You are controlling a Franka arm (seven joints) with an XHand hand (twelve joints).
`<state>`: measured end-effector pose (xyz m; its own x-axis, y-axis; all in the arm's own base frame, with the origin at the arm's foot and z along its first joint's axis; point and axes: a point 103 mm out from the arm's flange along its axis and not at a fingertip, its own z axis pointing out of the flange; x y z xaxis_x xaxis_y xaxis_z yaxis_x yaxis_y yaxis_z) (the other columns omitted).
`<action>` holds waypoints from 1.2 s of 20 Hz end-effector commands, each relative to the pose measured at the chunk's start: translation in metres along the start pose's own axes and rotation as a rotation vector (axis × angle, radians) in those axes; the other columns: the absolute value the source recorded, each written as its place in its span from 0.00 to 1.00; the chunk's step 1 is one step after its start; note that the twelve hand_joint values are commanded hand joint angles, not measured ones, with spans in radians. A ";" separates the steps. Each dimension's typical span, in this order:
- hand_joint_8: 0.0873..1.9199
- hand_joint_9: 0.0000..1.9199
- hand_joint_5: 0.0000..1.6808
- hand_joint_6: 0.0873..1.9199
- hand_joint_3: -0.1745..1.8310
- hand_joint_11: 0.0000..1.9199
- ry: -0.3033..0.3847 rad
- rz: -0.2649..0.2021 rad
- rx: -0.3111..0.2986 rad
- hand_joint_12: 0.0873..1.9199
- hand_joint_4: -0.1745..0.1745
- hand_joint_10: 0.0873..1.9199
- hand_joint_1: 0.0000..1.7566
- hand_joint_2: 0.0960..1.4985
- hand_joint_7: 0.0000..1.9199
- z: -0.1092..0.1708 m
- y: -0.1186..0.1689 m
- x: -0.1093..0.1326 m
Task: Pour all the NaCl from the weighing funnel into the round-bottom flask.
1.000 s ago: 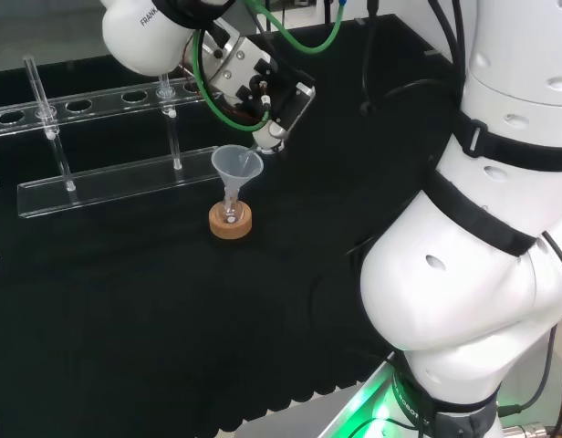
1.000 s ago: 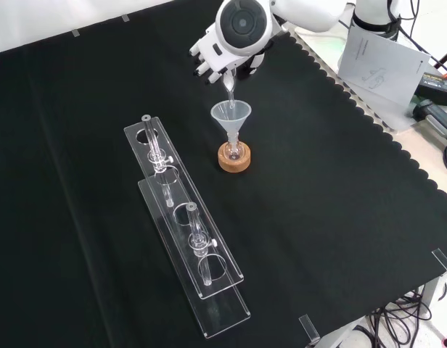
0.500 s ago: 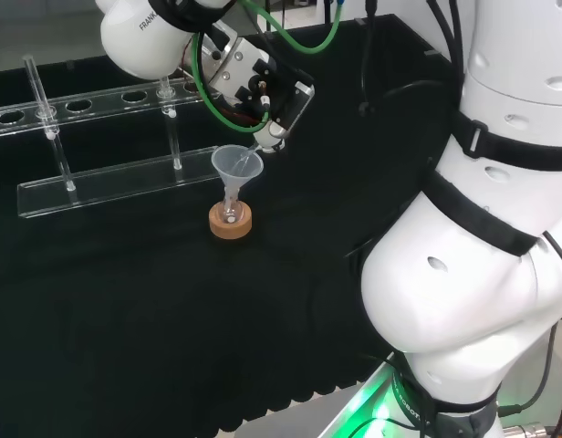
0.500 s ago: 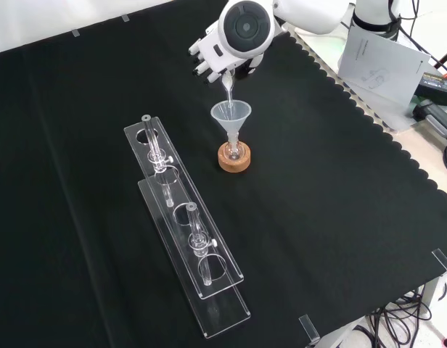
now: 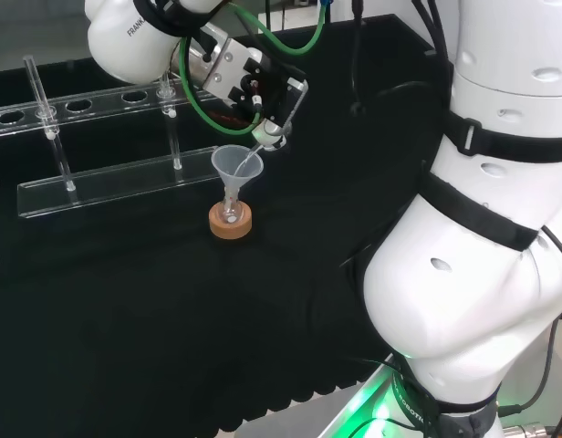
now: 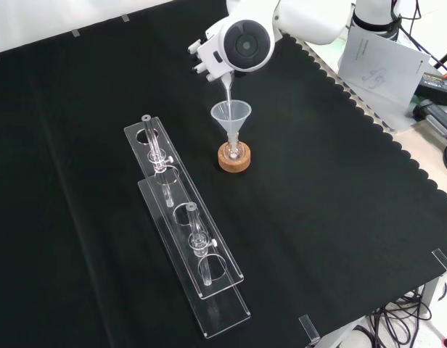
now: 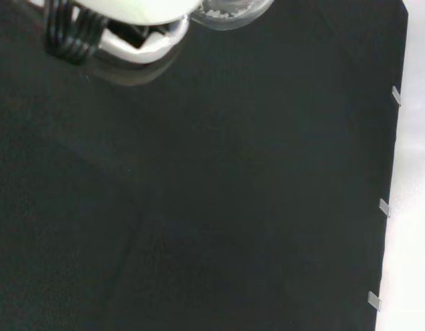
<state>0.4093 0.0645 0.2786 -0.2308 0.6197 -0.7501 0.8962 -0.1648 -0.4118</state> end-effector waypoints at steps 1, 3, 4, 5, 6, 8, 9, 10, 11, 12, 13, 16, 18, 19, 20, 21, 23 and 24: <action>0.30 0.54 0.74 0.34 0.39 0.42 -0.033 0.007 0.006 0.53 1.00 0.11 0.63 0.43 0.35 -0.004 -0.001 0.003; 0.30 0.54 0.74 0.34 0.39 0.42 -0.046 0.009 0.006 0.52 1.00 0.11 0.63 0.43 0.35 -0.006 -0.001 0.004; 0.30 0.54 0.74 0.34 0.39 0.42 -0.053 0.010 0.007 0.52 1.00 0.11 0.63 0.43 0.35 -0.007 -0.001 0.004; 0.30 0.54 0.74 0.34 0.39 0.42 -0.057 0.010 0.005 0.52 1.00 0.11 0.63 0.43 0.35 -0.008 -0.002 0.005; 0.30 0.54 0.74 0.34 0.39 0.42 -0.065 0.011 0.007 0.52 1.00 0.11 0.63 0.43 0.35 -0.009 -0.002 0.006; 0.30 0.54 0.74 0.34 0.39 0.42 -0.084 0.014 0.010 0.52 1.00 0.11 0.63 0.43 0.35 -0.012 -0.003 0.009; 0.30 0.54 0.74 0.34 0.39 0.42 -0.096 0.016 0.010 0.52 1.00 0.11 0.63 0.43 0.35 -0.013 -0.003 0.010; 0.30 0.54 0.74 0.34 0.39 0.42 -0.108 0.019 0.010 0.52 1.00 0.11 0.63 0.43 0.35 -0.015 -0.003 0.011; 0.30 0.54 0.74 0.34 0.39 0.42 -0.114 0.021 0.009 0.52 1.00 0.11 0.63 0.43 0.35 -0.016 -0.004 0.011; 0.30 0.54 0.74 0.34 0.39 0.42 -0.119 0.022 0.009 0.52 1.00 0.11 0.63 0.43 0.35 -0.018 -0.005 0.011; 0.30 0.54 0.74 0.34 0.39 0.42 -0.132 0.026 0.010 0.52 1.00 0.11 0.63 0.43 0.35 -0.019 -0.005 0.012; 0.30 0.54 0.74 0.34 0.39 0.42 -0.147 0.030 0.010 0.52 1.00 0.11 0.63 0.43 0.35 -0.021 -0.006 0.014; 0.30 0.54 0.74 0.34 0.39 0.42 -0.158 0.035 0.014 0.52 1.00 0.11 0.63 0.43 0.35 -0.022 -0.006 0.013; 0.30 0.54 0.74 0.34 0.39 0.42 -0.163 0.039 0.017 0.52 1.00 0.11 0.63 0.43 0.35 -0.022 -0.007 0.013; 0.30 0.54 0.74 0.34 0.39 0.42 -0.170 0.043 0.022 0.52 1.00 0.11 0.63 0.43 0.35 -0.023 -0.007 0.012; 0.30 0.54 0.74 0.34 0.39 0.42 -0.176 0.047 0.024 0.52 1.00 0.11 0.63 0.43 0.35 -0.023 -0.008 0.012; 0.30 0.54 0.74 0.34 0.39 0.42 -0.192 0.055 0.028 0.52 1.00 0.11 0.63 0.43 0.35 -0.025 -0.009 0.011; 0.30 0.54 0.74 0.34 0.39 0.42 -0.199 0.059 0.030 0.52 1.00 0.11 0.63 0.43 0.35 -0.026 -0.009 0.011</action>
<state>0.4079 0.0919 0.2852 -0.2570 0.4699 -0.8445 0.8983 -0.2061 -0.3880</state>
